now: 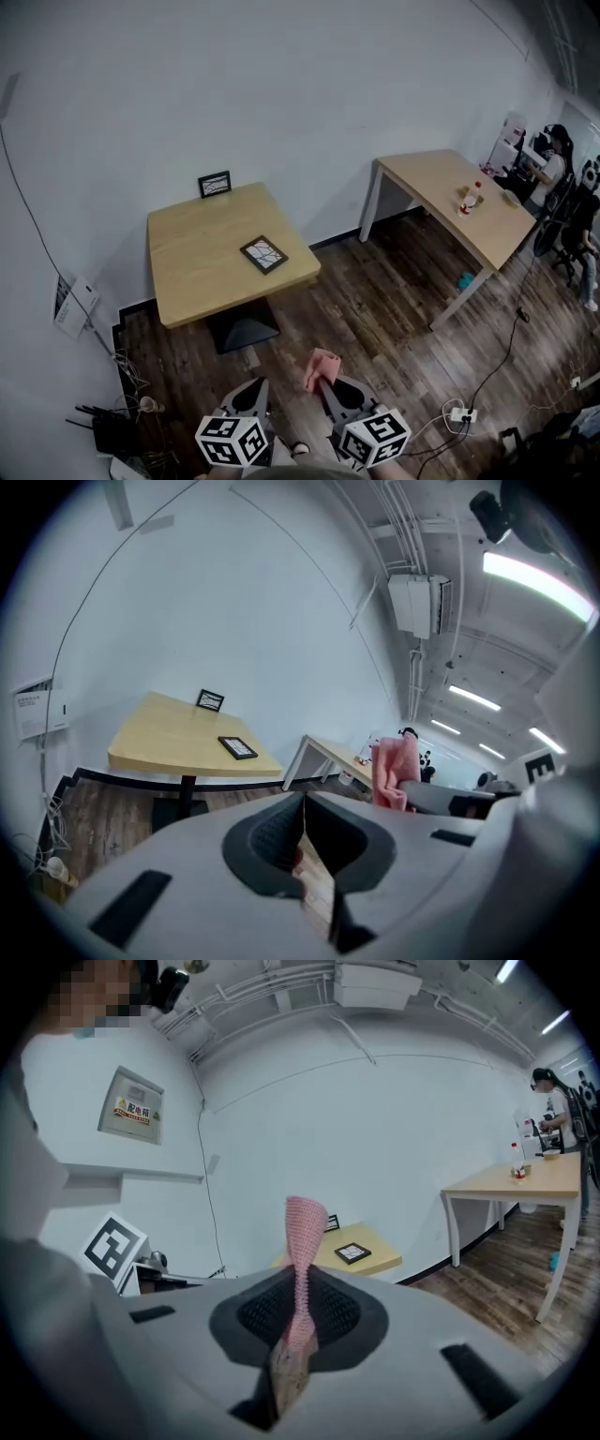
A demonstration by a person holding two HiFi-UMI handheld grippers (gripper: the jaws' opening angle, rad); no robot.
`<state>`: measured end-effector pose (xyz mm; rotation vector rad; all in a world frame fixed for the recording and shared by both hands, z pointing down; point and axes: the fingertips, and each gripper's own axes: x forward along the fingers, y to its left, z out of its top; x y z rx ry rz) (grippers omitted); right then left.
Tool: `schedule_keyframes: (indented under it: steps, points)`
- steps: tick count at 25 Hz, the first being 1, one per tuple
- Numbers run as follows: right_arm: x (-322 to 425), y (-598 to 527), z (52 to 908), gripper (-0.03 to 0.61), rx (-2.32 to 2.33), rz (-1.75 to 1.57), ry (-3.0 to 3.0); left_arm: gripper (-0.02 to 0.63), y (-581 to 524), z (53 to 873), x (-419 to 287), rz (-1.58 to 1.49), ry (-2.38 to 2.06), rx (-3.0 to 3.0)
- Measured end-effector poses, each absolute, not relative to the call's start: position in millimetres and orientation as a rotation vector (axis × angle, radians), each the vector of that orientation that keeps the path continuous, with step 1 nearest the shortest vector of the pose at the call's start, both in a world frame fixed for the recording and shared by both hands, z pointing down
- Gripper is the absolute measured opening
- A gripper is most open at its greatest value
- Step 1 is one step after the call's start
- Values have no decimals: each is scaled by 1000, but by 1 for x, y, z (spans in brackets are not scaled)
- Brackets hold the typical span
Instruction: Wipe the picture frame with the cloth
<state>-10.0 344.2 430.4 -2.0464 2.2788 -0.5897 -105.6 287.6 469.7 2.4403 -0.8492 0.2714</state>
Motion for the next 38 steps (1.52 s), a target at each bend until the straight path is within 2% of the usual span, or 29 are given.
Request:
schedule_keyframes:
  steps: [8, 17, 38]
  points:
    - [-15, 353, 434, 18, -1970, -625, 2285, 5, 312, 480, -109, 302, -851, 2413]
    - [-3, 341, 432, 18, -1978, -638, 2287, 5, 291, 482, -101, 290, -880, 2398]
    - [62, 152, 440, 18, -2011, -653, 2311, 5, 106, 507, -46, 351, -855, 2360]
